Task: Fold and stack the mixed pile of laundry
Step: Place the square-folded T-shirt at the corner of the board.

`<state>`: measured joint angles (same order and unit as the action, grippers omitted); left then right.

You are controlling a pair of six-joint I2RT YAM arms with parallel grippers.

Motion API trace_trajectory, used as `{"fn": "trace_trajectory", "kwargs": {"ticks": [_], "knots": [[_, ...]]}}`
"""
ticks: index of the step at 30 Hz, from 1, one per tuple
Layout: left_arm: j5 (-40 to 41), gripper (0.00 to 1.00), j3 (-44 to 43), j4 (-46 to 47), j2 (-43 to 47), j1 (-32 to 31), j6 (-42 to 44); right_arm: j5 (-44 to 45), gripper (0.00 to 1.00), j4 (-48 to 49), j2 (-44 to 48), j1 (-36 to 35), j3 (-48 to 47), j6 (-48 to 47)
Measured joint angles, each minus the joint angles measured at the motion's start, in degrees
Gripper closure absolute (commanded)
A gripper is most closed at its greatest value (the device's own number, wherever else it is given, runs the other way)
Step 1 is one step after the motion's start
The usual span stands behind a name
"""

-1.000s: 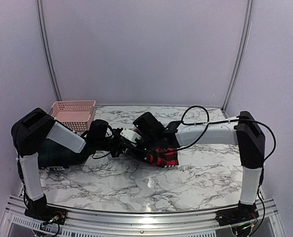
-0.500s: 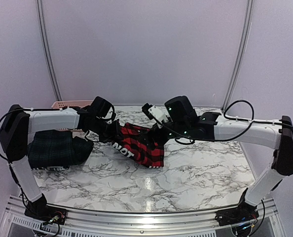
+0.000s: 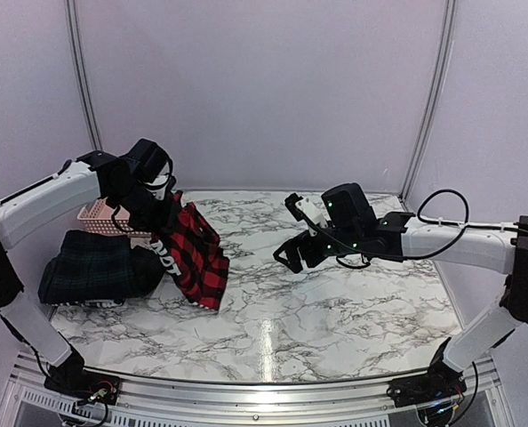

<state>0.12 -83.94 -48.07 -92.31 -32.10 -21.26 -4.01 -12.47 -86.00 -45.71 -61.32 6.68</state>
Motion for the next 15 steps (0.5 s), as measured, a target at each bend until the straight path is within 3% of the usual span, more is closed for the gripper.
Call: {"fn": "trace_trajectory", "kwargs": {"ticks": [8, 15], "knots": [[3.3, 1.0, 0.0, -6.3, 10.0, 6.8, 2.9, -1.9, 0.02, 1.2, 0.5, 0.0, 1.7, 0.4], [3.4, 1.0, -1.6, -8.6, 11.7, 8.0, 4.2, -2.8, 0.01, 1.8, 0.6, 0.0, 2.4, 0.3]]}}
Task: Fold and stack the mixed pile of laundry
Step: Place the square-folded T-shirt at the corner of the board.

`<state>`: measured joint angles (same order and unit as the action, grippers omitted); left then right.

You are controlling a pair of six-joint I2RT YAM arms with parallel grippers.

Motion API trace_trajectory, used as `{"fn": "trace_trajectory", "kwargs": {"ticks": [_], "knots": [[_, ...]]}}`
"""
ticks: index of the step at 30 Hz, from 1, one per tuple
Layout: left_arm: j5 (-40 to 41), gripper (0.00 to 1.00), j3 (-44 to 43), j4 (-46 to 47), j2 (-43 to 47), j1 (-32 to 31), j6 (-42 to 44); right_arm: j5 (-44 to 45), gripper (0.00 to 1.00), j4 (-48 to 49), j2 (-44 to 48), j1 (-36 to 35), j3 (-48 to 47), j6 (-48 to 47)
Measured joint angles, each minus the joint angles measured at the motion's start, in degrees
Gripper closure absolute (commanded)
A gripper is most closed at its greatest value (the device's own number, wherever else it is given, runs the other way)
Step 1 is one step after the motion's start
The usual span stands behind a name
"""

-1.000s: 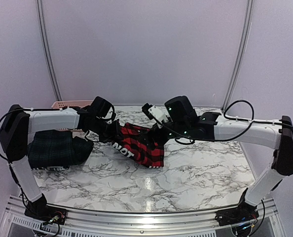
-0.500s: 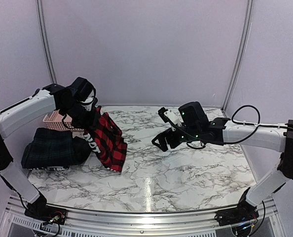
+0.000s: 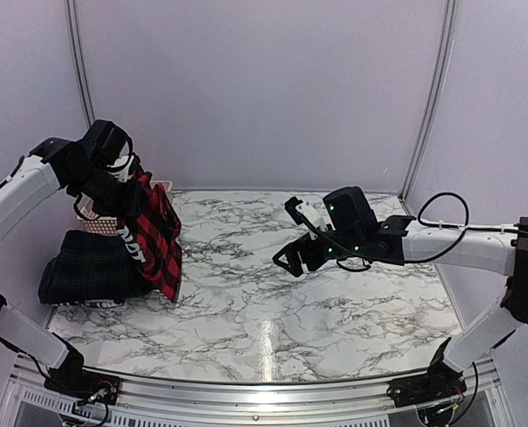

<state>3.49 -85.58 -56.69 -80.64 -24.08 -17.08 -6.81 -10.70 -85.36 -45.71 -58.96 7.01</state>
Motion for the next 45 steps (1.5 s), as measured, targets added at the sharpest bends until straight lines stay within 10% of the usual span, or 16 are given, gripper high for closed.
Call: {"fn": "trace_trajectory", "kwargs": {"ticks": [11, 34, 41, 45], "knots": [[0.0, 1.0, -5.1, -4.9, 2.6, 8.3, 2.3, -0.3, 0.01, 0.0, 0.0, 0.0, 0.0, -1.1], [9.8, 0.98, 11.9, 1.1, -0.4, 32.7, 21.2, -4.3, 0.02, -1.0, -4.3, 0.0, -0.9, -1.7], [19.5, 0.51, 13.2, 4.4, -6.9, 33.0, 23.5, -5.2, 0.01, -1.2, -5.4, 0.0, -2.0, -1.6], [26.8, 0.07, 11.4, 5.0, -9.7, 33.2, 22.7, -5.6, 0.01, -1.8, -6.7, 0.0, -3.3, -1.7]]}}
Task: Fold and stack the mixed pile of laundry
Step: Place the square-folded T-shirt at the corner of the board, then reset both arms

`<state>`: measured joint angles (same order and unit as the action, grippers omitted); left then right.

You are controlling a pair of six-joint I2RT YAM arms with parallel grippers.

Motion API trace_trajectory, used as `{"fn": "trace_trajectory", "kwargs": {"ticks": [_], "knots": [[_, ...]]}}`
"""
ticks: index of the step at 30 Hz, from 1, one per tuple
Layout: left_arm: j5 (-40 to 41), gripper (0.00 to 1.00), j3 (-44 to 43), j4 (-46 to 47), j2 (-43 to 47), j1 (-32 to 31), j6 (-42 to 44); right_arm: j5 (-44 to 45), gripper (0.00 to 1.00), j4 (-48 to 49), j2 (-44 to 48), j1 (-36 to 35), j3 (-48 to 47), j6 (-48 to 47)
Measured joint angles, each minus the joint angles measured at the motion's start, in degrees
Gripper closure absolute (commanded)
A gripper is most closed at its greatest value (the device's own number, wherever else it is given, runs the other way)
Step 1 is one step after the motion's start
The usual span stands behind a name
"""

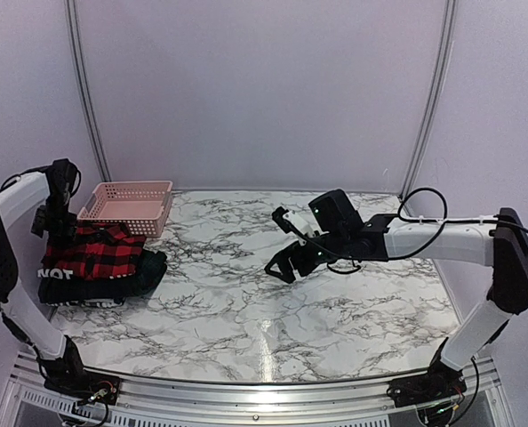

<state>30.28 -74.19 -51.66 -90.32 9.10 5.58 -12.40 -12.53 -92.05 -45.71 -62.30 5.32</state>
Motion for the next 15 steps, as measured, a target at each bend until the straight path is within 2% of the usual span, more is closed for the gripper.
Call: {"fn": "trace_trajectory", "kwargs": {"ticks": [1, 6, 10, 15], "knots": [[1.6, 0.02, -0.9, 0.1, 0.2, 0.0, -0.5, 0.0, 0.02, -0.3, 0.0, 0.0, -0.2, 0.0], [3.2, 0.01, -3.1, 4.4, 7.1, 0.0, -2.6, 0.7, 0.01, -1.2, 0.0, 0.7, -1.2, -0.4], [-2.0, 0.01, -3.7, 7.6, 15.8, 0.1, -6.5, 0.7, 0.01, -1.5, 0.0, 3.3, -1.7, -0.4], [-11.1, 0.01, -5.3, 10.2, 19.7, 0.1, -10.6, 0.7, 0.02, -2.6, 0.4, 8.1, -3.9, -0.4]]}}
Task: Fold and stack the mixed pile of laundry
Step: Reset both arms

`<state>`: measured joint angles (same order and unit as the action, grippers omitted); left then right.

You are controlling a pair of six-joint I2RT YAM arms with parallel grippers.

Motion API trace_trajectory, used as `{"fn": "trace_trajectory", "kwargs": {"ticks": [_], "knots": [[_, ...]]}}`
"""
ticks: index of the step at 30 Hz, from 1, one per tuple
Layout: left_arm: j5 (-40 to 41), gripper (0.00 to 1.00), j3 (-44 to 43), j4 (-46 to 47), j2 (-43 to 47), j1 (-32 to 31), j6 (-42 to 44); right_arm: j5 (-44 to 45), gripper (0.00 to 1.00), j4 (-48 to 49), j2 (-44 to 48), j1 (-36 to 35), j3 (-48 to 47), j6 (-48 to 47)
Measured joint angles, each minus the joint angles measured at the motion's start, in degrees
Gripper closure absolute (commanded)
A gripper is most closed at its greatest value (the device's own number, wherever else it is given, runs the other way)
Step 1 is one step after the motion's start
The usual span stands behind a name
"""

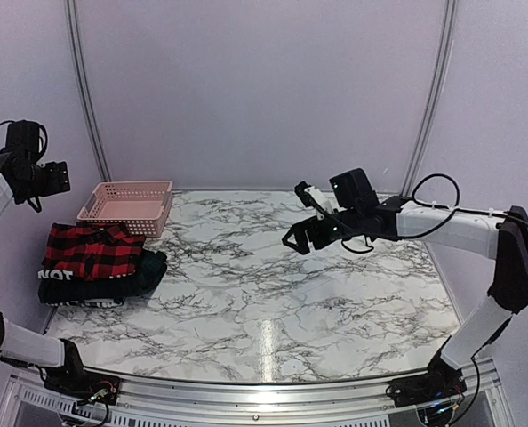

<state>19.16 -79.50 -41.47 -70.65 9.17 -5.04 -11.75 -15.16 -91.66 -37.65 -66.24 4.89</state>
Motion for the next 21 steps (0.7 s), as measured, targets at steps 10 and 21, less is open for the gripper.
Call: {"fn": "trace_trajectory", "kwargs": {"ticks": [10, 21], "knots": [[-10.2, 0.01, 7.0, -0.4, -3.5, 1.4, -11.1, -1.1, 0.01, -1.7, 4.2, 6.8, -2.4, 0.3], [-11.8, 0.01, 9.4, 1.0, -20.2, 10.3, -13.9, -3.7, 0.01, -2.8, 5.3, 6.7, 1.8, 2.7]]}}
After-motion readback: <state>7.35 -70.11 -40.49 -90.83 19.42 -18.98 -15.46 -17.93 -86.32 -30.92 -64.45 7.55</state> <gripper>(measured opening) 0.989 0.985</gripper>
